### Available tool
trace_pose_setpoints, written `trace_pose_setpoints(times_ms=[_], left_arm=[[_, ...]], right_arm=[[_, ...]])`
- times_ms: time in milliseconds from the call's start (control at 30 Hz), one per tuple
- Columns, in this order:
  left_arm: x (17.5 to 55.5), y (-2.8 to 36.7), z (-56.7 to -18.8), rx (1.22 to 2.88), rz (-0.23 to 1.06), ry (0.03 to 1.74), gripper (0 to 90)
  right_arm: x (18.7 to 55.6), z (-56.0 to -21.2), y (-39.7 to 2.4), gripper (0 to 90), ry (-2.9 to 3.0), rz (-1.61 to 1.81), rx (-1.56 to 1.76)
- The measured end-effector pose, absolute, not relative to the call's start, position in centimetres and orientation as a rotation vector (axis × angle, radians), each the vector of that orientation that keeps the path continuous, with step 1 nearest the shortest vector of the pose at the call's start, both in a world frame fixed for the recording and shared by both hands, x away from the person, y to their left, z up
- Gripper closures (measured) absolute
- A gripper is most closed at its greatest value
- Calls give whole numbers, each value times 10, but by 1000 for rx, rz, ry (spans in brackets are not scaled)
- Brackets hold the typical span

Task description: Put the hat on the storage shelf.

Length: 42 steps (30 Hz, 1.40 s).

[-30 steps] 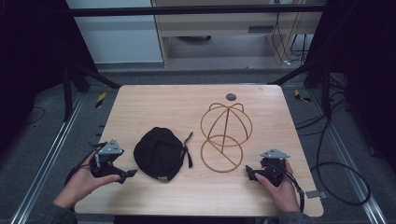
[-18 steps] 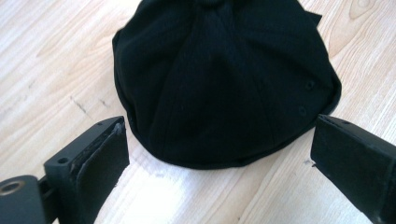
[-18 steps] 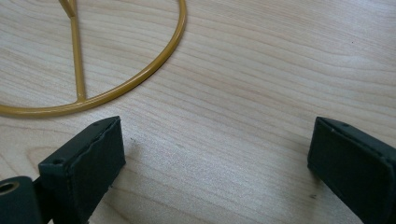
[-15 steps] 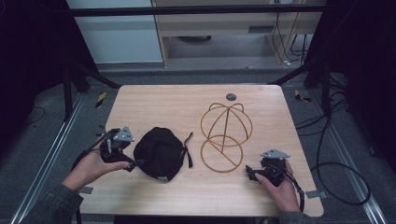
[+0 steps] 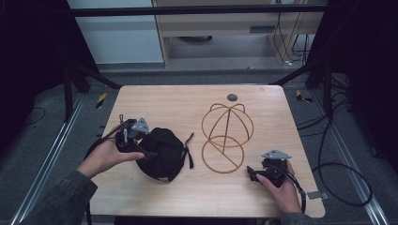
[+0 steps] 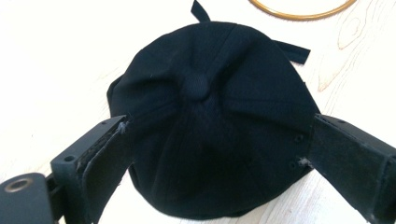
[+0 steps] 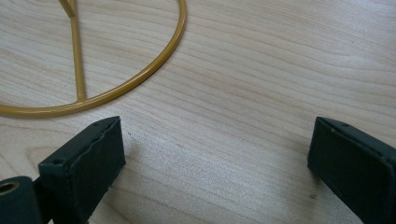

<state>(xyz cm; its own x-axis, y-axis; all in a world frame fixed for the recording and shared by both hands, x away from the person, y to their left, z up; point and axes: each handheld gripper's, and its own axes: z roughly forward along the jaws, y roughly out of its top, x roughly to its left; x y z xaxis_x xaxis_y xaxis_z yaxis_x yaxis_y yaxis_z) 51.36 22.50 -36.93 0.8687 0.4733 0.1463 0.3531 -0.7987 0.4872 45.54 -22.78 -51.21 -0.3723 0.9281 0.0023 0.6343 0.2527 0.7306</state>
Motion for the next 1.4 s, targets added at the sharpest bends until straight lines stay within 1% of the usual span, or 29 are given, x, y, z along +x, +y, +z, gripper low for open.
trace_pose_setpoints(times_ms=[300,433,500,600,733,767,833,967,1067,1100,1167,1400], left_arm=[[522,210,-370,2637,375,584,72],[523,207,-375,2650,363,577,112],[524,207,-378,2647,348,589,117],[531,208,-381,2655,348,613,175],[538,210,-384,2637,313,640,255],[539,210,-385,2639,308,638,255],[543,210,-391,2651,303,639,324],[546,210,-395,2642,274,649,389],[548,211,-395,2644,264,652,462],[549,211,-396,2645,249,652,462],[550,210,-396,2655,240,660,521],[553,202,-394,2718,227,629,615]], right_arm=[[456,-512,-228,40,2100,912,1415],[456,-512,-228,40,2101,912,1413],[456,-512,-228,40,2101,913,1413],[456,-512,-228,40,2101,912,1413],[456,-512,-228,40,2101,912,1413],[456,-512,-228,40,2101,912,1413],[456,-512,-228,40,2102,912,1412],[456,-512,-228,40,2103,913,1412],[455,-512,-228,40,2104,915,1416],[455,-512,-228,40,2104,915,1416],[455,-512,-228,40,2103,914,1414],[456,-512,-228,40,2104,913,1410]])
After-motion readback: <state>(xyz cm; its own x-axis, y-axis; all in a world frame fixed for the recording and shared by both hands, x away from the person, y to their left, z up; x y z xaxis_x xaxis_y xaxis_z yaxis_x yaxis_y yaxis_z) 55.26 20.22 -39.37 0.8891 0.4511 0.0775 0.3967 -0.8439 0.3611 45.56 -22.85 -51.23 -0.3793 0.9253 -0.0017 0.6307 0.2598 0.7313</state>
